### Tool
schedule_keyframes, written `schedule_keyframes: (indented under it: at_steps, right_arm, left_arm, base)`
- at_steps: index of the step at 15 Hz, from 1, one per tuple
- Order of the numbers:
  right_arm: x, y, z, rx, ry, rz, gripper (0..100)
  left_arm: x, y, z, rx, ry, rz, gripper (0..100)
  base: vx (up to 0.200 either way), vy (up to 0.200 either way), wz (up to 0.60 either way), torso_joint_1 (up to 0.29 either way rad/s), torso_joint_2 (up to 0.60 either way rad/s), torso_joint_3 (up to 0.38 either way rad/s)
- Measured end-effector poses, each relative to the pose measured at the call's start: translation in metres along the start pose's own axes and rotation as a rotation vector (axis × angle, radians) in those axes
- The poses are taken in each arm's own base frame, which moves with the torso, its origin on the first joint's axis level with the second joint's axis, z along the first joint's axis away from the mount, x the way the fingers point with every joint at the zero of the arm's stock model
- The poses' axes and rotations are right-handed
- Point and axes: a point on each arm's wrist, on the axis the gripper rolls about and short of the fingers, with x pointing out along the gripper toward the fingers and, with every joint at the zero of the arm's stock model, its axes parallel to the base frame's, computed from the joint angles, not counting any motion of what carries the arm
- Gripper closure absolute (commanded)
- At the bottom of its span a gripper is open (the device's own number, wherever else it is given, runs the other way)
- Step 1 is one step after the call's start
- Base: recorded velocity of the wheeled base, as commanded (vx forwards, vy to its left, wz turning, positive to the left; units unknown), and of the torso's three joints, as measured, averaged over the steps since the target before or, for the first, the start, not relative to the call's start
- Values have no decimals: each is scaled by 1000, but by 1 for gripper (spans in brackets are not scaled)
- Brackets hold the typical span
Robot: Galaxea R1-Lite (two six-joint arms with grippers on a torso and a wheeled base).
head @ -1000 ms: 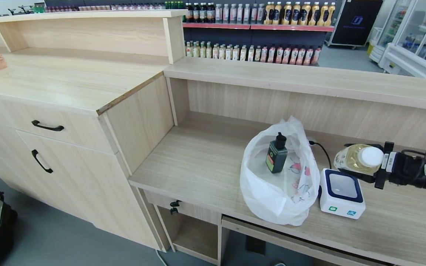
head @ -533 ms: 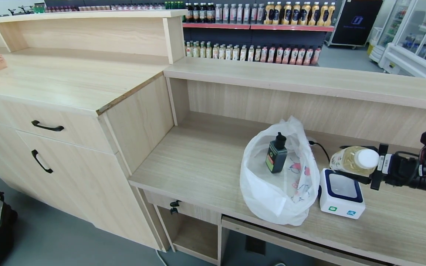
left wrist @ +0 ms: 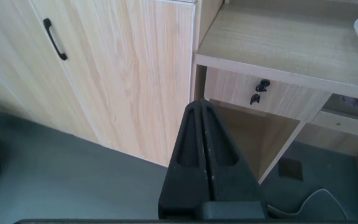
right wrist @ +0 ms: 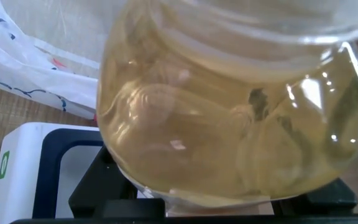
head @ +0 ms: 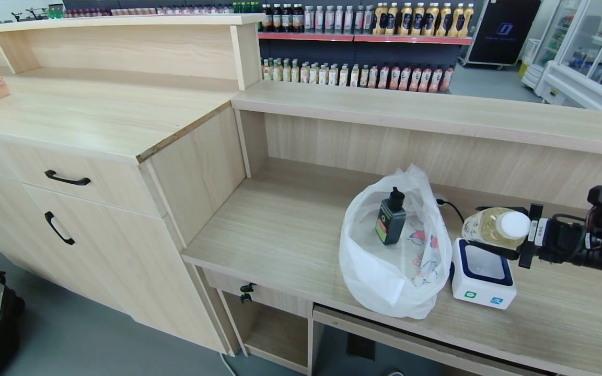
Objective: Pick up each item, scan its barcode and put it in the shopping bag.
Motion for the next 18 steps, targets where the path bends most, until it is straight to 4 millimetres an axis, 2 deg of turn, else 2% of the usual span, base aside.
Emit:
schedule_keyframes:
  at_steps: [5, 8, 11, 13, 15, 18]
  right_arm:
    - [2, 0, -1, 3, -2, 2, 100]
    - [-5, -8, 9, 14, 7, -11, 100]
    - [-31, -24, 41, 171, 28, -35, 100]
    - [-57, -36, 69, 385, 74, -90, 100]
    - [-80, -44, 93, 601, 191, -227, 100]
    - [-100, -41, 107, 649, 397, -418, 100]
  left_arm:
    - [0, 0, 0, 0, 0, 0, 100]
    - [0, 0, 0, 0, 0, 0, 100]
    - [0, 0, 0, 0, 0, 0, 100]
    - [0, 0, 0, 0, 0, 0, 100]
    - [0, 0, 0, 0, 0, 0, 100]
    - [0, 0, 0, 0, 0, 0, 100]
  base:
    - [0, 0, 0, 0, 0, 0]
    - [0, 0, 0, 0, 0, 0]
    - [0, 0, 0, 0, 0, 0]
    - [0, 0, 0, 0, 0, 0]
    - [0, 0, 0, 0, 0, 0]
    - [0, 0, 0, 0, 0, 0]
